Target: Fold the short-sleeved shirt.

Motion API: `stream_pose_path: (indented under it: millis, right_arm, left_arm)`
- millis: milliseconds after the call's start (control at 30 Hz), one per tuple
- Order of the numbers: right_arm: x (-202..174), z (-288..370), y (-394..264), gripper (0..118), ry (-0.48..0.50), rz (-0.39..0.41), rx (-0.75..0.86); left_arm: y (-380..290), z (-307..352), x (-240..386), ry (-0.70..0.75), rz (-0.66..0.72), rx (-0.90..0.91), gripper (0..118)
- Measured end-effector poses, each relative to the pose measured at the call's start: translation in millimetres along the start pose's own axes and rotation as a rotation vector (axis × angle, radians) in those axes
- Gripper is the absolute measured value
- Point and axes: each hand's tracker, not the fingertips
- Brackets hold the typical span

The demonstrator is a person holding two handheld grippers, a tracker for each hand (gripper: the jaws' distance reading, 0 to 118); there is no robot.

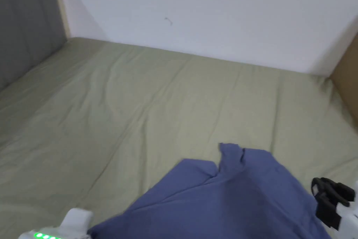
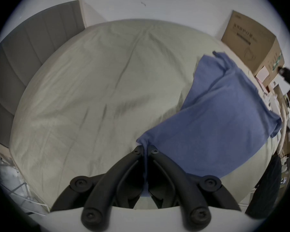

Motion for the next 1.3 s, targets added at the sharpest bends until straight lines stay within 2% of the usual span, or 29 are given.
stream_pose_path:
  millis: [67,100,133,167,200,300,367,433,467,500,567,600,633,667,700,733,767,800,933,1033,1300]
  right_arm:
    - [16,-29,-1,13,-0.024,0.024,-0.056]
    - [24,-48,-2,26,-0.038,0.042,-0.078]
    - [31,-64,-2,53,-0.051,0.056,-0.101]
    - [37,-86,-3,89,-0.056,0.067,-0.136]
    - [44,-109,-4,118,-0.052,0.064,-0.175]
    - [55,-181,-5,118,-0.026,0.062,-0.335]
    - [55,-216,-10,118,-0.015,0.063,-0.322]
    - [50,-240,-17,118,-0.001,0.103,-0.404]
    - [50,-251,-20,116,0.009,0.106,-0.419]
    - [44,-263,-7,102,0.009,0.098,-0.420]
    - [42,-276,-9,46,0.016,0.083,-0.448]
    - [43,-282,-15,34,0.019,0.074,-0.504]
    - [46,-287,-21,11,0.031,0.061,-0.540]
    - [48,-288,-25,2,0.066,0.031,-0.564]
    - [50,-284,-27,2,0.119,-0.012,-0.559]
    - [48,-277,-26,2,0.122,-0.028,-0.518]
    - [45,-267,-22,2,0.102,-0.006,-0.501]
    - [44,-261,-20,2,0.136,-0.009,-0.504]
    - [32,-214,-1,2,0.152,0.019,-0.395]
    - [30,-152,17,2,0.184,-0.039,-0.279]
    - [25,-5,41,2,0.113,-0.057,-0.088]
  left_arm:
    - [1,16,-5,-0.046,0.085,0.029,3]
    - [2,26,-4,-0.055,0.096,0.054,3]
    - [2,36,-2,-0.050,0.095,0.082,3]
    - [5,52,0,-0.055,0.085,0.095,3]
    - [6,64,3,-0.050,0.088,0.123,3]
    - [10,80,0,-0.056,0.098,0.160,3]
    - [15,88,4,-0.048,0.090,0.176,3]
    - [18,87,3,-0.047,0.087,0.183,3]
    - [20,88,4,-0.046,0.087,0.186,3]
    - [22,88,4,-0.046,0.087,0.186,3]
    - [23,84,3,-0.045,0.085,0.182,3]
    - [23,83,3,-0.044,0.085,0.181,3]
    - [24,82,3,-0.043,0.085,0.178,3]
    - [24,81,3,-0.041,0.084,0.177,3]
    - [24,79,2,-0.041,0.084,0.176,3]
    - [24,78,2,-0.041,0.084,0.174,3]
    - [24,77,2,-0.038,0.083,0.173,3]
    - [24,76,1,-0.038,0.085,0.174,3]
    - [24,76,0,-0.039,0.092,0.190,3]
    - [25,78,-2,-0.042,0.101,0.210,3]
    - [46,99,-7,-0.072,0.111,0.329,3]
